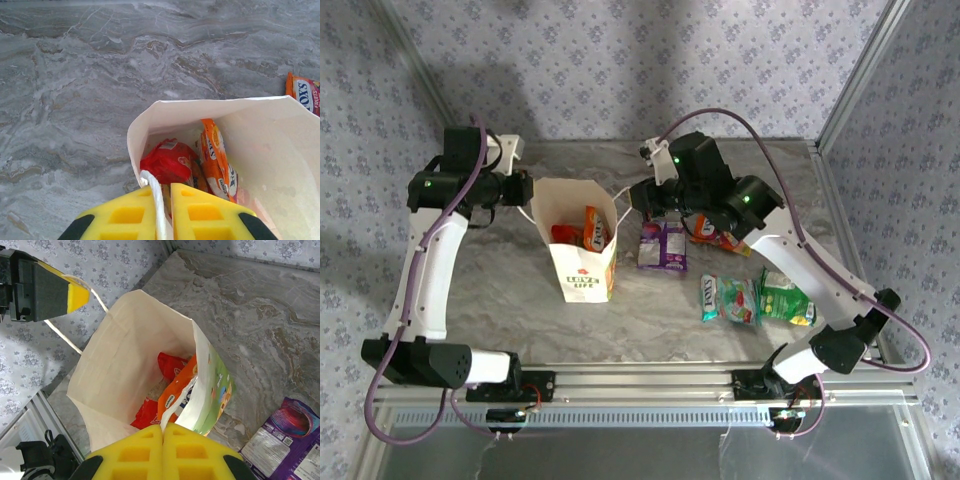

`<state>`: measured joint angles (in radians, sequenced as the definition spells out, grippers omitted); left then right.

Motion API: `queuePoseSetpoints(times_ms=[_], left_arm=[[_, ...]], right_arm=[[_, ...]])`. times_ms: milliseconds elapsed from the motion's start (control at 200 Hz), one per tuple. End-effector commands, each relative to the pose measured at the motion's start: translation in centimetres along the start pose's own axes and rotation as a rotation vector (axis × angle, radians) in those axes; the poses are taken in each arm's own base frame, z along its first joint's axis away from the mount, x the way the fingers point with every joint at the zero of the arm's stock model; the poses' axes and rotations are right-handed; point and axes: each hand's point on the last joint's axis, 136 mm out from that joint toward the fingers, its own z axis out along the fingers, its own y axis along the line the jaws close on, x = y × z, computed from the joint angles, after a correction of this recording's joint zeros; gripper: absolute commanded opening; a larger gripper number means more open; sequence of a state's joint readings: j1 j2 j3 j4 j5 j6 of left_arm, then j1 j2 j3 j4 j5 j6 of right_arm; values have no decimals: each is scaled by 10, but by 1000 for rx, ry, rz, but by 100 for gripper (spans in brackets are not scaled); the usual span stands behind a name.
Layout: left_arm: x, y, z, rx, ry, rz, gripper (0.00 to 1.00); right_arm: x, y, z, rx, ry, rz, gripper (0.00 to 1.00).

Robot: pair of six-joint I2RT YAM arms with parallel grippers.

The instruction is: Place the snacks into the paper bag

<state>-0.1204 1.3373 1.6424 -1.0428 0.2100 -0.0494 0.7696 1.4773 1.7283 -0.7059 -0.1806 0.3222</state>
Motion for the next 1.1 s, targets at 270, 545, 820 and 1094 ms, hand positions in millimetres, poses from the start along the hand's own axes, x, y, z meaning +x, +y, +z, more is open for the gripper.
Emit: queuePoseSetpoints(times_ms=[270,545,820,1094], left_arm=[[2,1,-21,-43,-44,20,23],[24,14,-35,-136,8,-29,43],[48,3,-27,-176,97,-7,50],[51,-1,-21,-233,106,-78,52]], right_arm=[[-6,-6,-4,24,-25,21,30],[-12,-10,-14,46,-31,6,44],[-20,-32,-43,116,-84,-8,54],[-15,-72,-76,215,-129,39,59]])
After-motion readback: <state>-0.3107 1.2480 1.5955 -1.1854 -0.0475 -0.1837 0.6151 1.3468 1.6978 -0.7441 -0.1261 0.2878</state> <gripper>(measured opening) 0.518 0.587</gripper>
